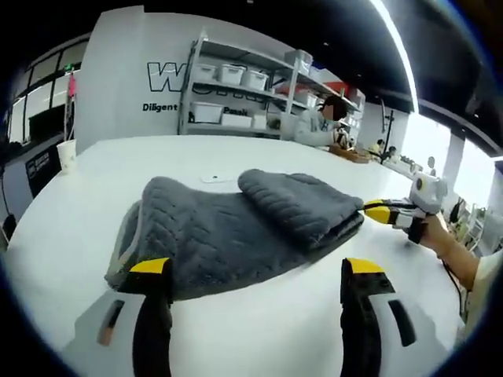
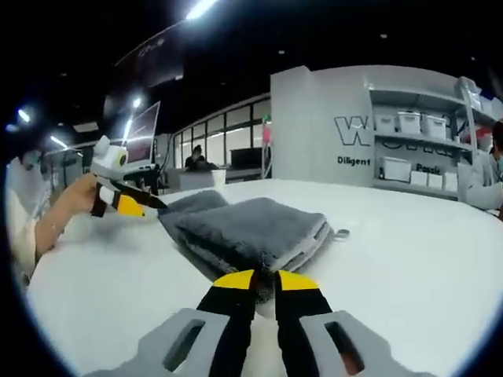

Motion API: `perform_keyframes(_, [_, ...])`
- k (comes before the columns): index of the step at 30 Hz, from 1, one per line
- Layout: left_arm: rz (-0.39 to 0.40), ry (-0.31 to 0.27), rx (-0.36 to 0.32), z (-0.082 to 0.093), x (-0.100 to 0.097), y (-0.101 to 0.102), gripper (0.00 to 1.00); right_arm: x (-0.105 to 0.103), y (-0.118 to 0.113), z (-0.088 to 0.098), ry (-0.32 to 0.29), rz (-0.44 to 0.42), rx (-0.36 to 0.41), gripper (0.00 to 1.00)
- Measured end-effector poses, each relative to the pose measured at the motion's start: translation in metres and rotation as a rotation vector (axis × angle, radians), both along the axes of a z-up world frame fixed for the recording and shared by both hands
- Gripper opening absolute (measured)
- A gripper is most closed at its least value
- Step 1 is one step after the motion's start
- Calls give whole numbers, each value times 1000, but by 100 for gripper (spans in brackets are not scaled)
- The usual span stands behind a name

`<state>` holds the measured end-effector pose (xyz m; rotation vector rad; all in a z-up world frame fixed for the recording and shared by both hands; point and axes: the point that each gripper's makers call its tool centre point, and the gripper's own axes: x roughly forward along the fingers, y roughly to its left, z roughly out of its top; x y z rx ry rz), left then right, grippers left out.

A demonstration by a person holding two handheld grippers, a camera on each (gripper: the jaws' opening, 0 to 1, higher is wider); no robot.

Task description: Open the folded towel by lifting each exposed corner and separating the folded layers until the towel lies flat within the target outline without major curled edges

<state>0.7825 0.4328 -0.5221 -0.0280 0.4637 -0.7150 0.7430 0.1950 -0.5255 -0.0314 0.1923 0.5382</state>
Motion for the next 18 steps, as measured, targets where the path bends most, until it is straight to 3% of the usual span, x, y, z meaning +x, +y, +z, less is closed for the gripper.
perform_keyframes(4, [2,-2,4,0,0,1,87,3,-3,-1,-12,-19,-26,0])
perform_keyframes(11, [1,1,4,0,0,0,86,8,-8,0,-23,-45,-9,0])
perform_keyframes(18, [5,1,9,0,0,2,86,7,-10,11,-88,-58,-46,0])
